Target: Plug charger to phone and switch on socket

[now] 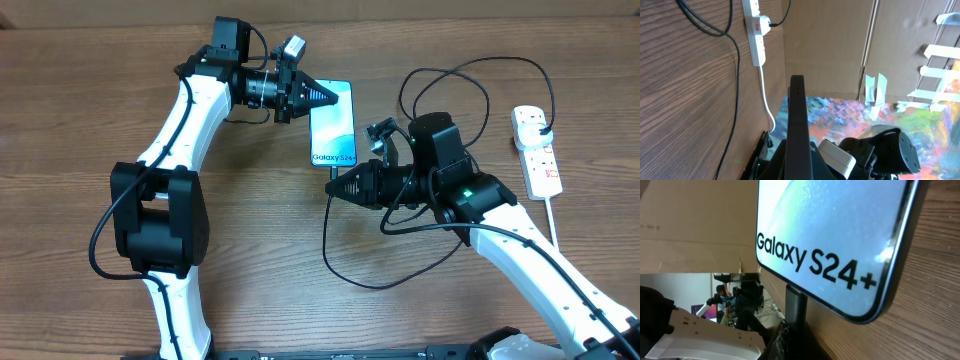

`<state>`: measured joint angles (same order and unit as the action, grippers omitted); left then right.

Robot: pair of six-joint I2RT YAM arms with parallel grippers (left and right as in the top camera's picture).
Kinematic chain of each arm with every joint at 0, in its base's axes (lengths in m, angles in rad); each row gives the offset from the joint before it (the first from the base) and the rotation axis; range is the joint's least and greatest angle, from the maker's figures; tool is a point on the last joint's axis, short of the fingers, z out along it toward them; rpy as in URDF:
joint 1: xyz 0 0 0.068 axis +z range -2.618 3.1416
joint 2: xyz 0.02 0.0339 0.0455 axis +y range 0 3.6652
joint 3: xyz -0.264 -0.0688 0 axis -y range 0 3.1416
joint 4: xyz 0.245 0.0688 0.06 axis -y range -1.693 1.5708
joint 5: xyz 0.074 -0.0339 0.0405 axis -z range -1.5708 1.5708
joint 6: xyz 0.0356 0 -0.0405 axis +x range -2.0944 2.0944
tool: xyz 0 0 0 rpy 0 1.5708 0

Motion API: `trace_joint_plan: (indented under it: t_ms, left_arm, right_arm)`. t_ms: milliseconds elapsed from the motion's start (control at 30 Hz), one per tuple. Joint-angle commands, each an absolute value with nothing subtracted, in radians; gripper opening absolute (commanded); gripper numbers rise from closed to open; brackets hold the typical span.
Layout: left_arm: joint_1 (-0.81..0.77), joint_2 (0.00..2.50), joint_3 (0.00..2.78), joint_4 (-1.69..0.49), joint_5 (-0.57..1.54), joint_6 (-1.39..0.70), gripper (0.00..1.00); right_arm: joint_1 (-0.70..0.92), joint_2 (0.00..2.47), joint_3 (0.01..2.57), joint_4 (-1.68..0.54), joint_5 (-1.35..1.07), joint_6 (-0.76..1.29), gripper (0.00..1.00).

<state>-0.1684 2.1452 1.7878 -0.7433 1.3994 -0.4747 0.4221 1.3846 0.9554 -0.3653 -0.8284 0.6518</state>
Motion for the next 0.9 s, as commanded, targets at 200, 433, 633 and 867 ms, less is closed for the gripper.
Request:
trace_joint_plan:
  t_ms: [200,433,633,867]
  left_arm:
    - [-0.205,2.145,1.804,-0.766,1.516,-0.467,0.04]
    - [-0.199,2.145,1.804,-0.758,1.512,-0.467,0.04]
    - [-0.185,2.145,1.804,-0.754,1.444,-0.466,0.04]
    - [-0.184,2.145,1.803,-0.802,1.177,-0.422,0.05]
  right_arm:
    - [0.320,1.398,0.968,-0.323,-0.802,0.654,0.04]
    - [0.319,1.398,0.968,-0.327,-0.814,0.654,0.04]
    - [0.319,1.398,0.968,-0.346,-0.809,0.638,0.21]
    - [0.319,1.398,0.968,-0.395,-0.772,0.612,0.37]
